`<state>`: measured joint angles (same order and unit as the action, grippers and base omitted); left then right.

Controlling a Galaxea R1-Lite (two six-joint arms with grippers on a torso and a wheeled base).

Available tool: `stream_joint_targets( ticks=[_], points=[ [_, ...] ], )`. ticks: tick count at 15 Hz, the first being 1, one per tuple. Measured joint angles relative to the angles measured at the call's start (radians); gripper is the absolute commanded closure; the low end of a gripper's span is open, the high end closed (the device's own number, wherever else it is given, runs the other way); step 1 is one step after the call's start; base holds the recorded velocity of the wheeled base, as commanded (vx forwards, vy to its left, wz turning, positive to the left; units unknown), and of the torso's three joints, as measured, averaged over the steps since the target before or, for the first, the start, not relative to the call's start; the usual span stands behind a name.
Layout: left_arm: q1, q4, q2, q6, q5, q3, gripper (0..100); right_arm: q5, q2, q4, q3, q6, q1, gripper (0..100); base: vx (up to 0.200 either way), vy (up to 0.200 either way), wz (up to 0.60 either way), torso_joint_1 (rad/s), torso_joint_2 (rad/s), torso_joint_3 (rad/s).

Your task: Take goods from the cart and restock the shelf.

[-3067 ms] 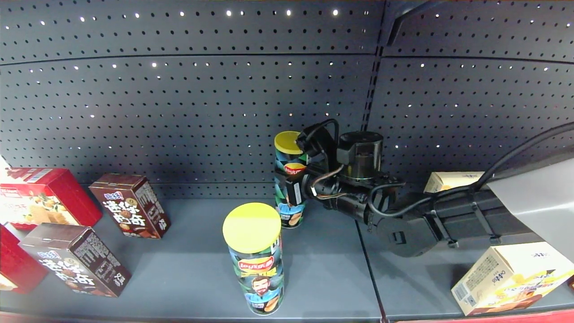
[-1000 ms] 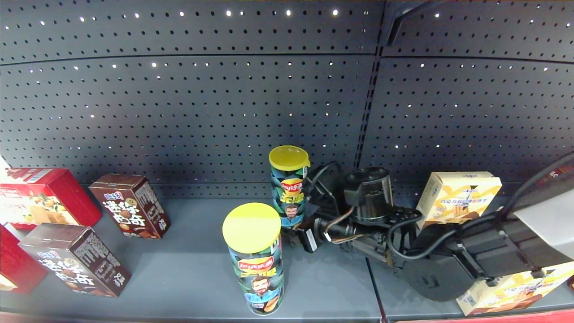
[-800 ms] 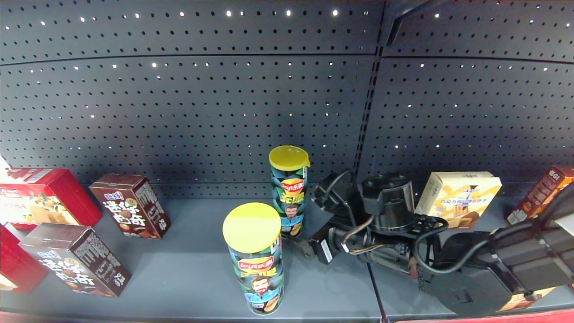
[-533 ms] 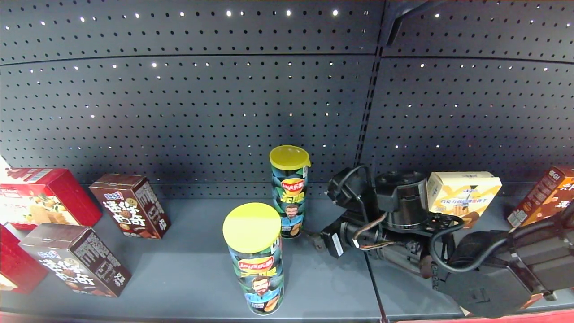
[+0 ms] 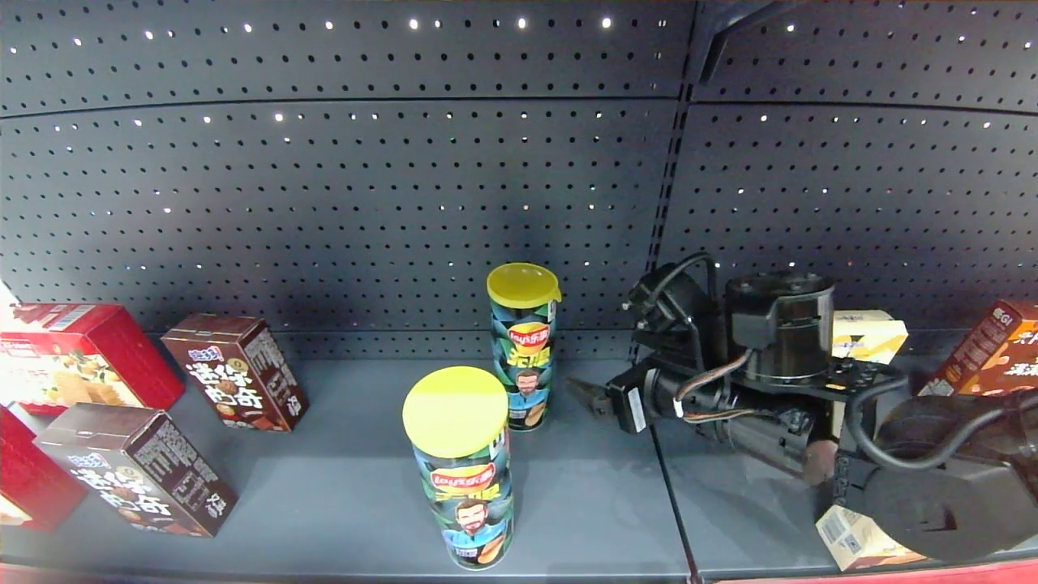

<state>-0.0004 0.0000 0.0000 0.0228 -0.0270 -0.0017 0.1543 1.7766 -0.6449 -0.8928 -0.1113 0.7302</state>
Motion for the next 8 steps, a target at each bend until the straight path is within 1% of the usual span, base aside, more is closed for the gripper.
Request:
stream_joint_targets(
  ticks=[4, 5, 8],
  points=[
    [-0.001, 0.000, 0.000, 0.000, 0.000, 0.001, 0, 0.071, -0.137, 0.020, -0.004, -0.002, -0.079, 0, 0.000, 0.000, 0.00, 0.000, 0.00, 0.000],
    [-0.001, 0.000, 0.000, 0.000, 0.000, 0.001, 0, 0.074, -0.180, 0.020, -0.005, -0.005, -0.114, 0, 0.000, 0.000, 0.00, 0.000, 0.00, 0.000],
    [-0.001, 0.000, 0.000, 0.000, 0.000, 0.001, 0, 0.057, -0.343, 0.027, 0.022, -0.015, -0.257, 0, 0.000, 0.000, 0.00, 0.000, 0.00, 0.000]
  ],
)
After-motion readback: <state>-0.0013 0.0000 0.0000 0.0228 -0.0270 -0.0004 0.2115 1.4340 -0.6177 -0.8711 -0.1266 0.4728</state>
